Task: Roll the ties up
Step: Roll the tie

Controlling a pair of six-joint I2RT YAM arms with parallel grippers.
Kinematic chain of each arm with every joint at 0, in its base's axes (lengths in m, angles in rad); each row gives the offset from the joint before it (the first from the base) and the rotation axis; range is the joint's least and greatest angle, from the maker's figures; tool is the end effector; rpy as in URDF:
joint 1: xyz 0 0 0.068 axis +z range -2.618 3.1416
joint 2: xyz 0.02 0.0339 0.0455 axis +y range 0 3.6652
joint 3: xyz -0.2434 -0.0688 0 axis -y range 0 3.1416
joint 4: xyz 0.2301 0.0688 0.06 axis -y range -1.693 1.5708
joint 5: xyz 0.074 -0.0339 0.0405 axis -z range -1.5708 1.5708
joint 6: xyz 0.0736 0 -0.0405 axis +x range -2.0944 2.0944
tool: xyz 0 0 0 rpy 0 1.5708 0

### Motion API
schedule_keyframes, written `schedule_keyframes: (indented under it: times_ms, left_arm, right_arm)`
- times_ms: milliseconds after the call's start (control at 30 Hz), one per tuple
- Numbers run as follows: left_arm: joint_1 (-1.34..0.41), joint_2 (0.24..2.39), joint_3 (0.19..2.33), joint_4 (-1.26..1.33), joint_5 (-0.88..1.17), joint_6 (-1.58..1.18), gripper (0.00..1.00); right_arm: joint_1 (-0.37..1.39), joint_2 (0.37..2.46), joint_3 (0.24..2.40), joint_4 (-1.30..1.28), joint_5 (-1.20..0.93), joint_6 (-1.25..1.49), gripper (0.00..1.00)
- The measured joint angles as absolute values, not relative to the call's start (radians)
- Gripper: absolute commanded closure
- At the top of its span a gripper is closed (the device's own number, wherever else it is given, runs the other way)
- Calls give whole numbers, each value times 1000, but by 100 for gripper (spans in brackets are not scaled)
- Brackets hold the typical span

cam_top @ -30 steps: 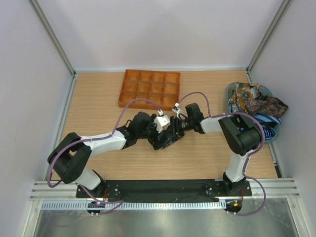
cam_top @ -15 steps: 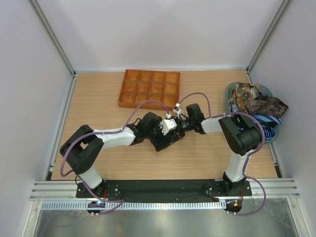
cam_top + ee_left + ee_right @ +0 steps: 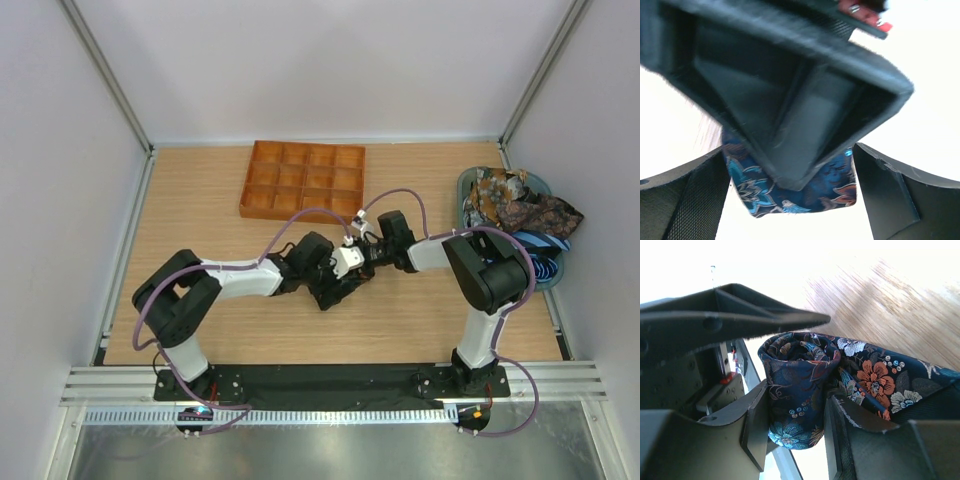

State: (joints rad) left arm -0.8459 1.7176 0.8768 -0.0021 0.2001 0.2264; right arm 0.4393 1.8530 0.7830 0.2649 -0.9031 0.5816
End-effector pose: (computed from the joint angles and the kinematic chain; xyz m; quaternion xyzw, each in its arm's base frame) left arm 0.2218 -0.2724 0.1137 0.5055 0.7812 -0.1969 0.3089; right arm 0.2775 0.1943 0.0880 -0.1033 0.8441 0.5174 0.0955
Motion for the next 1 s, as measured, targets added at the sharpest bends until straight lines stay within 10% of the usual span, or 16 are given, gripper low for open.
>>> schedule_keyframes:
  times_ms: [700,1000]
  left_arm:
    - [-907,1802,982,-2,64,212,34]
    - [-902,1792,978,-6,56,212,14]
  right_arm:
    - [436,1822,745,269,-875,694,80]
    - [432,1866,784,231,-894,662,82]
